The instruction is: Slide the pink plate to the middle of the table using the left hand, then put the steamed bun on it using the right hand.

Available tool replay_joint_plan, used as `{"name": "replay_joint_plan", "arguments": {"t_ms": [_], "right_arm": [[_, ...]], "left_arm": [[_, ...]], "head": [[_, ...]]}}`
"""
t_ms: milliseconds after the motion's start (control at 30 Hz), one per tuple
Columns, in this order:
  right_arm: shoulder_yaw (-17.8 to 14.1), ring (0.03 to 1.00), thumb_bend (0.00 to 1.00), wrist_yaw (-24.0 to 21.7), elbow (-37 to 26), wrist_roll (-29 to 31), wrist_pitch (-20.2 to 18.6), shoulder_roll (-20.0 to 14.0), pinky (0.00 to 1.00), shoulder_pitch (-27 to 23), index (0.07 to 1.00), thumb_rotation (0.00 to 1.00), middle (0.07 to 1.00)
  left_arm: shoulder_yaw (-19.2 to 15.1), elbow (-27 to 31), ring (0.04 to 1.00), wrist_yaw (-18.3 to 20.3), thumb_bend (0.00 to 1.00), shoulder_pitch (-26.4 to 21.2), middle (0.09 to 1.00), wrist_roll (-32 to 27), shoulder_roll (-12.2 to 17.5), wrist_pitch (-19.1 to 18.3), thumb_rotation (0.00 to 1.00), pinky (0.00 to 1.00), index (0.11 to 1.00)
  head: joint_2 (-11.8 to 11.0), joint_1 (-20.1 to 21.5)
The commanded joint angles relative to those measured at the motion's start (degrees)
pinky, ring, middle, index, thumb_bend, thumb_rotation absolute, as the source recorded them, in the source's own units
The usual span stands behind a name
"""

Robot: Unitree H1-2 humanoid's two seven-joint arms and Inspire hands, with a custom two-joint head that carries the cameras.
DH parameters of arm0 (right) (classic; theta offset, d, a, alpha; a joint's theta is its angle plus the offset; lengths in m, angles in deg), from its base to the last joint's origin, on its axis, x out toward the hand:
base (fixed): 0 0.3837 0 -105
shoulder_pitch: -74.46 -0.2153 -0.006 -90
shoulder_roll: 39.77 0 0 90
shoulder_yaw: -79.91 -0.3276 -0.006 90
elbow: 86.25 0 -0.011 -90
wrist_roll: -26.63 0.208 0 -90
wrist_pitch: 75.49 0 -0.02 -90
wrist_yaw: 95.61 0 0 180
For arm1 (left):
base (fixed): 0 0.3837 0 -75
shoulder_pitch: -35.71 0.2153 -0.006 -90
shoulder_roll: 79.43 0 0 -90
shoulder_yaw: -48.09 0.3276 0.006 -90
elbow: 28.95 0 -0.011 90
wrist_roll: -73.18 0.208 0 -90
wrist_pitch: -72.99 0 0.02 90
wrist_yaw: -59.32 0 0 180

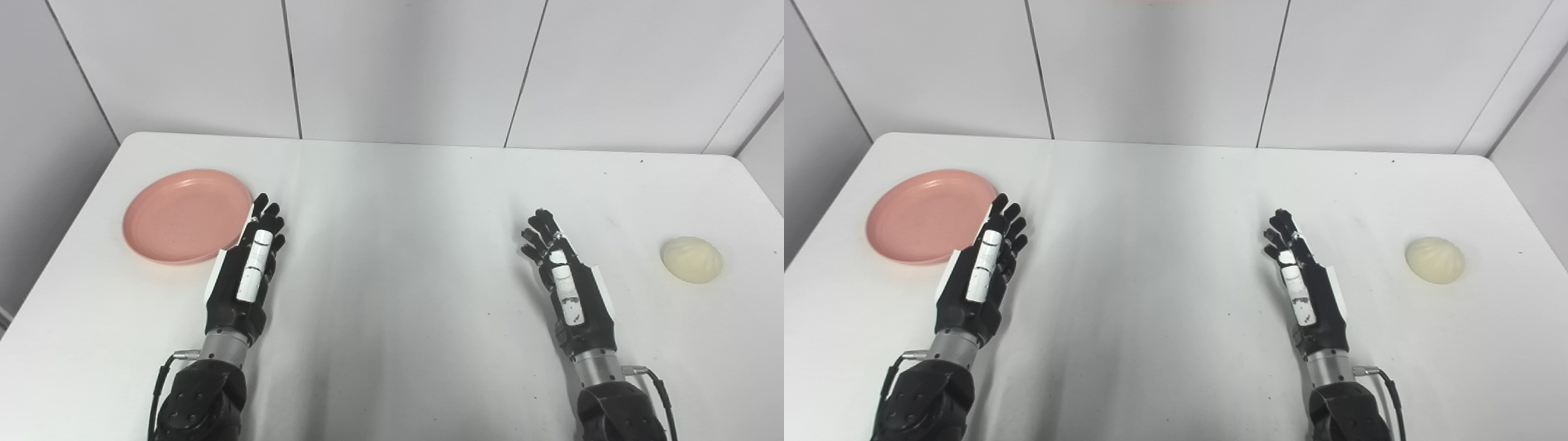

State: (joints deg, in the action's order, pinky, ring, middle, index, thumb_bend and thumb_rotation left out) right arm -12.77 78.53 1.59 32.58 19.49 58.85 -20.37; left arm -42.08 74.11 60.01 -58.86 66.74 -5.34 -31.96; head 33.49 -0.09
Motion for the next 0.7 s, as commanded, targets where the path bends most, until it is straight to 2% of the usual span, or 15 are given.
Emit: {"name": "replay_joint_plan", "arguments": {"t_ms": [0,667], "right_arm": [[-0.04,0.907,0.88,-0.38,-0.89,0.44,0.88,-0.30,0.90,-1.32,0.923,0.93,0.925],[0.20,0.897,0.88,-0.68,-0.26,0.45,1.44,-0.49,0.90,-1.33,0.929,0.93,0.916]], "left_arm": [[0.38,1.23,0.995,0.65,0.71,-1.41,1.000,0.12,0.12,1.22,0.85,1.00,1.000],[0.37,1.35,0.990,0.44,0.72,-1.31,1.000,0.16,0.11,0.83,0.85,1.00,1.000]], "head": [[0.03,-0.02],[-0.16,0.22]]}}
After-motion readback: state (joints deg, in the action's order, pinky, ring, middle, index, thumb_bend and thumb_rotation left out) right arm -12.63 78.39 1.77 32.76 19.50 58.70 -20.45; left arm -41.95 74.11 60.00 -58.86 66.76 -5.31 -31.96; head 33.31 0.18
